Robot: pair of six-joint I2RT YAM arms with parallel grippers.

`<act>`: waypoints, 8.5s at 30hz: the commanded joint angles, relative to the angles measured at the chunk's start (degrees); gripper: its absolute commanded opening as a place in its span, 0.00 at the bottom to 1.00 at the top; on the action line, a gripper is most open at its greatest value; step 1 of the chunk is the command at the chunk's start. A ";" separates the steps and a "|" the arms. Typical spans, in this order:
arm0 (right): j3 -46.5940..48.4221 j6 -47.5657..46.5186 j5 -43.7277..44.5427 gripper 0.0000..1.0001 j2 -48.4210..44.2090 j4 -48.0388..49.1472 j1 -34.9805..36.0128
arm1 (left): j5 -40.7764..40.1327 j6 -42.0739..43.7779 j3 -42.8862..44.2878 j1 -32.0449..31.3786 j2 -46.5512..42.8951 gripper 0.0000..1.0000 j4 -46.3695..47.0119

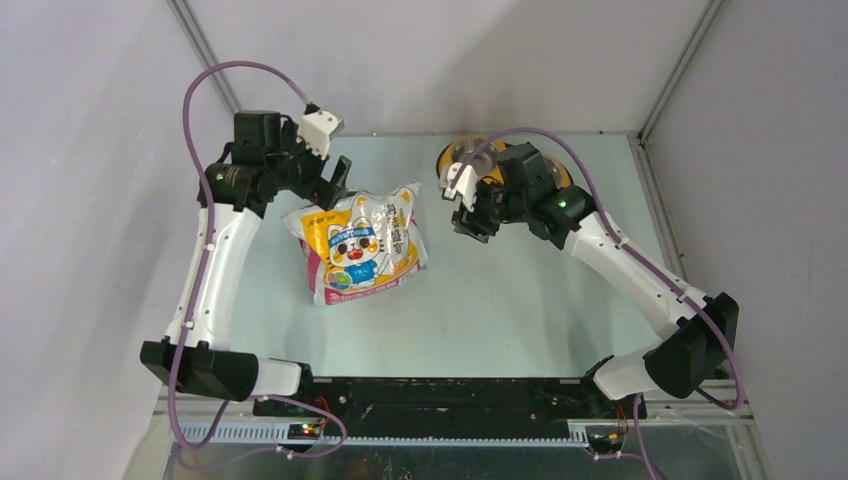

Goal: Serve the pet food
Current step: Open the pet food bag at the center of the board.

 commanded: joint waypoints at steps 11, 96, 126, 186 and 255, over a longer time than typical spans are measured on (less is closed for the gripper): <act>-1.52 1.53 -3.23 0.53 -2.10 2.51 -0.19 | -6.09 3.82 -1.46 -0.65 0.10 1.00 -0.60; 44.01 -16.05 2.46 0.49 32.87 -7.35 21.12 | -11.43 -5.32 4.38 -8.91 -4.12 0.00 -13.62; 50.15 -13.61 5.25 0.00 36.47 -6.88 21.41 | -8.87 -4.59 1.73 -0.74 -5.70 0.08 -10.37; 42.72 -1.57 -5.49 0.42 26.17 -13.41 19.16 | -33.76 -10.91 1.36 -5.74 -10.73 0.20 0.06; 28.91 7.25 -11.25 0.56 8.29 -7.57 2.36 | 19.25 28.96 21.04 6.21 3.22 0.00 -37.71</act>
